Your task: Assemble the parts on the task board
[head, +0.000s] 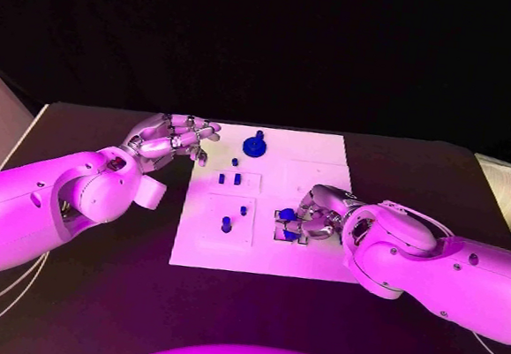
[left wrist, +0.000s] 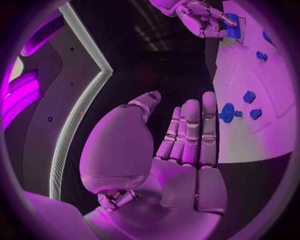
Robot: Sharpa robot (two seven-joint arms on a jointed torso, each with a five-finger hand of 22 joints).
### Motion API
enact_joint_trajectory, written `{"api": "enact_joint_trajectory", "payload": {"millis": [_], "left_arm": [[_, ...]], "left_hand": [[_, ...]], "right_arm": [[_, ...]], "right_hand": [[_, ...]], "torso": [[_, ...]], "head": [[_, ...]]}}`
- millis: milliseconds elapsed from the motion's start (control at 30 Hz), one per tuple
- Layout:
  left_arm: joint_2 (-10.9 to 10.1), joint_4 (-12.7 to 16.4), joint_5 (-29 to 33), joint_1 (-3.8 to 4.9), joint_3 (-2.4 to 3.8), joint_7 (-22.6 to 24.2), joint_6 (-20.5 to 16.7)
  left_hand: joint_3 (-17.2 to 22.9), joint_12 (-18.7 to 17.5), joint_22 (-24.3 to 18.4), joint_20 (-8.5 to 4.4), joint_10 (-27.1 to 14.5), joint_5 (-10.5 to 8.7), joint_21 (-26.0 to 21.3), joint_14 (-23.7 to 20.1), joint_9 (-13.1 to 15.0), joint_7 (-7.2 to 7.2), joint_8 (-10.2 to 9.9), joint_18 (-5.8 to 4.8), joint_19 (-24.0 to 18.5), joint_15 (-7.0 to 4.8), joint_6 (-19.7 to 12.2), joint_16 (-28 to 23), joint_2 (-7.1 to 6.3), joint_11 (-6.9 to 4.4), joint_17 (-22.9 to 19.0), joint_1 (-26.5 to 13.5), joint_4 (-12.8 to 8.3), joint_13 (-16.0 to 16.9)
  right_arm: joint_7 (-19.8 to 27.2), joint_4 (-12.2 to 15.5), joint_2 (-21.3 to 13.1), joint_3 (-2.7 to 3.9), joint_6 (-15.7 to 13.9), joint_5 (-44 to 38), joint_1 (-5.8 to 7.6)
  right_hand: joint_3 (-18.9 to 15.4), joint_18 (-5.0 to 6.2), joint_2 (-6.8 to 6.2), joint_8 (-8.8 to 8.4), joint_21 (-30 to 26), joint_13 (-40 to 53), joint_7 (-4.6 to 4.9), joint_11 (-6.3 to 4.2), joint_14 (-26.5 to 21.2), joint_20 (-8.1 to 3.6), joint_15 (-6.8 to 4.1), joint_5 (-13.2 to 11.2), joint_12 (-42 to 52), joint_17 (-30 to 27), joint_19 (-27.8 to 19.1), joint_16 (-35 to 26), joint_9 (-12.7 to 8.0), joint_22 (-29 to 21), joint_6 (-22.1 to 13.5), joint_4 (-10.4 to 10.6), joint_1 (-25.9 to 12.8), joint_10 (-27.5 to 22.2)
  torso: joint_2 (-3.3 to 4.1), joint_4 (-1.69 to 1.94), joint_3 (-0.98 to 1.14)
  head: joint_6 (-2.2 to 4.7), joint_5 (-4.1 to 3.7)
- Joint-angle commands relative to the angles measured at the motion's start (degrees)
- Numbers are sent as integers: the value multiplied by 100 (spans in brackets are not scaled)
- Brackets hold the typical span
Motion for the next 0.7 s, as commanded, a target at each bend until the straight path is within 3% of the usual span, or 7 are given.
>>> {"api": "enact_joint_trajectory", "payload": {"millis": [33, 700], "left_arm": [[10, 9, 9, -4, 4, 14, 111], [9, 4, 9, -5, 4, -19, 121]], "left_hand": [[-34, 21, -7, -5, -51, 16, -40, 21, -9, 31, 30, 83, 42, 14, -52, 23, 45, -5, -7, 3, 7, 8], [-44, 19, -9, -4, -74, 15, -42, 20, -12, 32, 30, 83, 45, 14, -63, 25, 56, -3, -7, 6, 19, 8]], "right_arm": [[-16, 5, 32, -4, 202, -211, -9], [-42, -110, 164, -4, 67, -404, -15]], "right_hand": [[-11, -77, -8, 41, 38, 1507, -45, -41, 608, -25, -52, -21, 28, 1509, 532, 24, 10, 1382, 70, -5, -68, 597], [7, -82, 54, 56, 61, 1507, -51, -47, 608, -30, -56, -5, 28, 1509, 539, 24, 5, 1396, 76, -5, -99, 597]], "torso": [[2, 5, 3], [7, -3, 7]], "head": [[-1, -1], [15, 27]]}}
